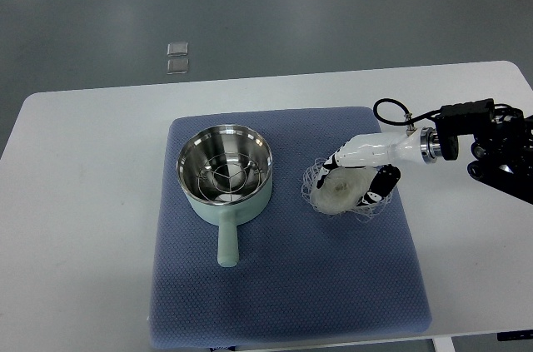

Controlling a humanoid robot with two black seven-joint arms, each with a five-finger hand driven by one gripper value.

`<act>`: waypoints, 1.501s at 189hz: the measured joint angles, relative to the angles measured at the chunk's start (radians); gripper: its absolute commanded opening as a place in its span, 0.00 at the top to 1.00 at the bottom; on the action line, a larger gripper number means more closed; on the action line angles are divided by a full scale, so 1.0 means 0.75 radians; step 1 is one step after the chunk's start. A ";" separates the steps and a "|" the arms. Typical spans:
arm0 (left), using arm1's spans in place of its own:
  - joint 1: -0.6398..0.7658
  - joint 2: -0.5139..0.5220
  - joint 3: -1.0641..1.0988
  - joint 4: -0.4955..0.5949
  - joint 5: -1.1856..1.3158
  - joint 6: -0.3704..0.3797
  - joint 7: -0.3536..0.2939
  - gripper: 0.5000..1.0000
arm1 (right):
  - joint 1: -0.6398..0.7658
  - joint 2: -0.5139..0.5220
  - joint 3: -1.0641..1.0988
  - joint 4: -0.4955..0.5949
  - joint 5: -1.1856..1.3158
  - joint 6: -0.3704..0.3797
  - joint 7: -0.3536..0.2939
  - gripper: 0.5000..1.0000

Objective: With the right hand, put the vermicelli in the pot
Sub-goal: 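Lower the right hand onto the vermicelli and close fingers around it, then lift the grasped vermicelli up off the mat with the right hand, then carry the vermicelli over the green saucepan and lower it inside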

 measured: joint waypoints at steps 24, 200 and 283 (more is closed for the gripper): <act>0.000 0.000 0.000 0.000 0.000 0.000 0.000 0.00 | 0.000 0.000 0.000 -0.001 -0.002 0.002 0.000 0.95; 0.000 0.000 0.001 0.000 0.000 0.001 0.000 0.00 | 0.215 -0.056 0.117 -0.032 0.188 0.023 0.001 1.00; 0.000 0.000 0.002 0.000 0.000 0.001 0.000 0.00 | 0.422 0.145 0.117 -0.066 0.220 0.046 -0.015 1.00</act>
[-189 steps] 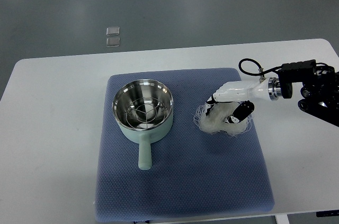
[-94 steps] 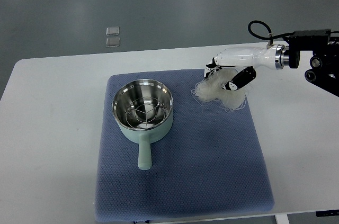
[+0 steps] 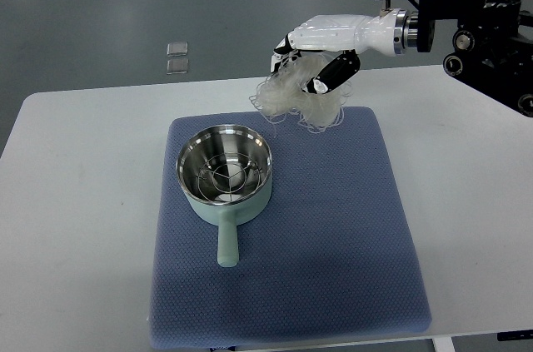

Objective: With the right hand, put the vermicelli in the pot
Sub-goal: 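Carry the vermicelli over the green saucepan and lower it inside, then open the right hand fingers to release the vermicelli into the saucepan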

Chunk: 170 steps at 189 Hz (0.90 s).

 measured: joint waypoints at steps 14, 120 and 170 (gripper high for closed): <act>0.000 0.000 0.000 0.000 0.000 0.000 0.000 0.00 | 0.000 0.064 0.000 -0.009 0.000 -0.010 -0.002 1.00; 0.000 0.000 0.000 0.000 0.000 -0.001 0.000 0.00 | -0.163 0.356 -0.016 -0.188 -0.023 -0.097 -0.050 0.64; 0.000 0.000 0.000 0.000 0.000 -0.001 0.000 0.00 | -0.172 0.358 -0.015 -0.189 -0.022 -0.122 -0.050 0.46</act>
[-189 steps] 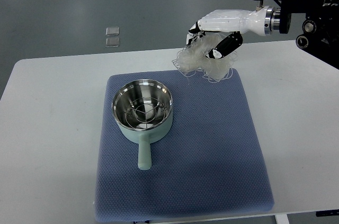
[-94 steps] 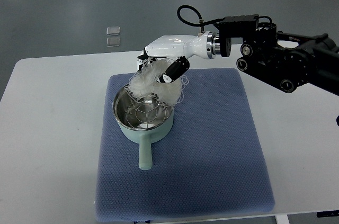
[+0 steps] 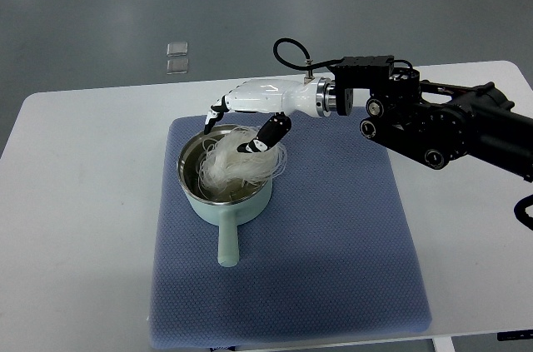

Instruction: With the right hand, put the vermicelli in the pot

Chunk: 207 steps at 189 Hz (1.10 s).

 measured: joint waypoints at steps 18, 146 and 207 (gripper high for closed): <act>0.000 0.000 0.000 0.000 0.000 0.000 0.000 0.00 | 0.000 0.000 0.002 0.000 0.001 0.000 0.000 0.42; 0.000 0.000 0.000 0.000 0.000 0.001 0.000 0.00 | -0.004 -0.024 0.447 -0.014 0.426 0.038 0.005 0.15; 0.000 0.000 -0.002 0.000 0.000 0.000 0.000 0.00 | -0.272 -0.006 0.570 -0.235 1.155 -0.077 0.001 0.15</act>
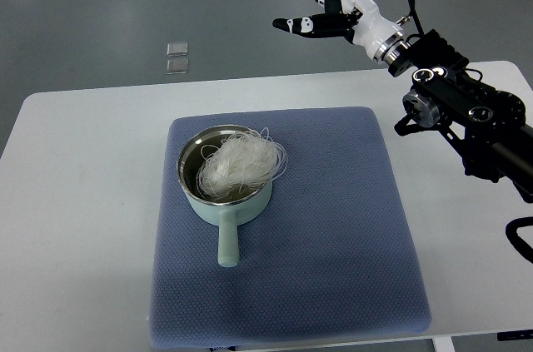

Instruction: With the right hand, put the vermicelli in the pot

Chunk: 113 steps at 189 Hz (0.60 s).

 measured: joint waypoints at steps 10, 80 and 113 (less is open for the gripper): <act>0.000 0.000 0.000 0.000 0.000 0.000 0.000 0.00 | -0.031 0.005 0.000 -0.055 0.116 -0.016 -0.001 0.15; 0.000 0.000 0.000 0.000 0.000 -0.001 0.000 0.00 | -0.208 0.066 -0.005 -0.198 0.727 -0.062 -0.091 0.15; 0.000 0.000 0.000 0.000 0.000 -0.001 0.000 0.00 | -0.235 0.097 0.008 -0.199 0.843 -0.051 -0.092 0.15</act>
